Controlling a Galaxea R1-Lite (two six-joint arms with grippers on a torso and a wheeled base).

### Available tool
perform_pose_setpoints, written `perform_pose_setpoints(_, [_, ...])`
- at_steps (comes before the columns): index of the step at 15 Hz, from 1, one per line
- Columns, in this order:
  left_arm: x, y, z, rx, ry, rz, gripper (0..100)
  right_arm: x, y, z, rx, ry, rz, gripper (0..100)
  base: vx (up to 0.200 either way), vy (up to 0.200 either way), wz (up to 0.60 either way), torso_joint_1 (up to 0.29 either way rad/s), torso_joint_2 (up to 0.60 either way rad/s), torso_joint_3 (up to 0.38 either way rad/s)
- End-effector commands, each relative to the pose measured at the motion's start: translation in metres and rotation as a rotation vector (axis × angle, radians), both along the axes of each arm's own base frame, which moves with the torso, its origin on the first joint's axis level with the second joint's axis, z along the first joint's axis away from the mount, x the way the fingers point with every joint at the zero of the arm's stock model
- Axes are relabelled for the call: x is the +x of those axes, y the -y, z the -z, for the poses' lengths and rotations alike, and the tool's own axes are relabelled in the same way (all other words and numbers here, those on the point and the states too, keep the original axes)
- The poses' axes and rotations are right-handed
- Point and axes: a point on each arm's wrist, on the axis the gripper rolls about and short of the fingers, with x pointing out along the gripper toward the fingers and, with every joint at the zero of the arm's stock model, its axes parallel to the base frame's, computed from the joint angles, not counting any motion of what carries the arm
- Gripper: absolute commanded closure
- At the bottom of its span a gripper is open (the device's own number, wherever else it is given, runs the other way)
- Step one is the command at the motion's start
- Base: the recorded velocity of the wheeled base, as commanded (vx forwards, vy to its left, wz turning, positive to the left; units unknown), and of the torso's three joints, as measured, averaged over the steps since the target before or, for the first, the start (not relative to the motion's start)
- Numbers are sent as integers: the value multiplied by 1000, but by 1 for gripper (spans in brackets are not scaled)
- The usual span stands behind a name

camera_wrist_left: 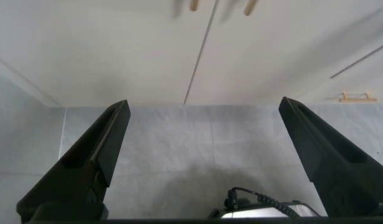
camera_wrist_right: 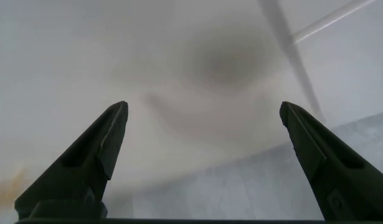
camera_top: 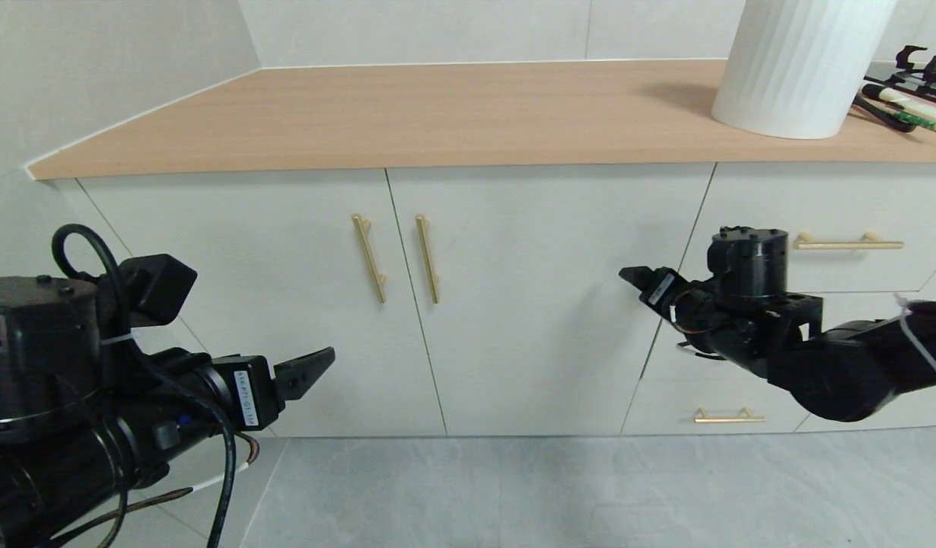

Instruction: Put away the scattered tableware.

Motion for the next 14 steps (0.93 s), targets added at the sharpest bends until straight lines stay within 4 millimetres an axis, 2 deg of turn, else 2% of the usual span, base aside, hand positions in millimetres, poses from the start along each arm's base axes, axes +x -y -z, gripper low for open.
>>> perform_pose_setpoints(1, [-7,-3,-1,-4,15,1,0,-55,20,-39,-48,92,-114,0,0,0,0,0,0,0])
perform_pose_setpoints(2, [-11,-5,-5,-9,34,4,0,-74,29,-47,-116,133,-132,0,0,0,0,0,0,0])
perform_pose_setpoints(3, [-14,-6,-7,-8,46,5,0,-83,33,-53,-160,166,-138,0,0,0,0,0,0,0])
perform_pose_setpoints(5, [-41,-22,-7,13,100,3,0,-143,61,-78,-295,328,-138,0,0,0,0,0,0,0])
perform_pose_setpoints(7, [-77,-39,-5,17,182,5,0,-194,87,-91,-311,444,-100,0,0,0,0,0,0,0])
perform_pose_setpoints(9, [-121,-59,9,-16,270,6,0,-245,119,-80,-414,499,14,0,0,0,0,0,0,0])
perform_pose_setpoints(10, [-139,-67,9,-17,321,-6,0,-273,132,-77,-492,546,87,0,0,0,0,0,0,0])
perform_pose_setpoints(13, [-187,-86,14,51,383,-93,0,-348,149,-64,-624,616,147,0,0,0,0,0,0,0])
perform_pose_setpoints(14, [-198,-89,16,66,396,-128,0,-367,153,-56,-655,621,150,0,0,0,0,0,0,0])
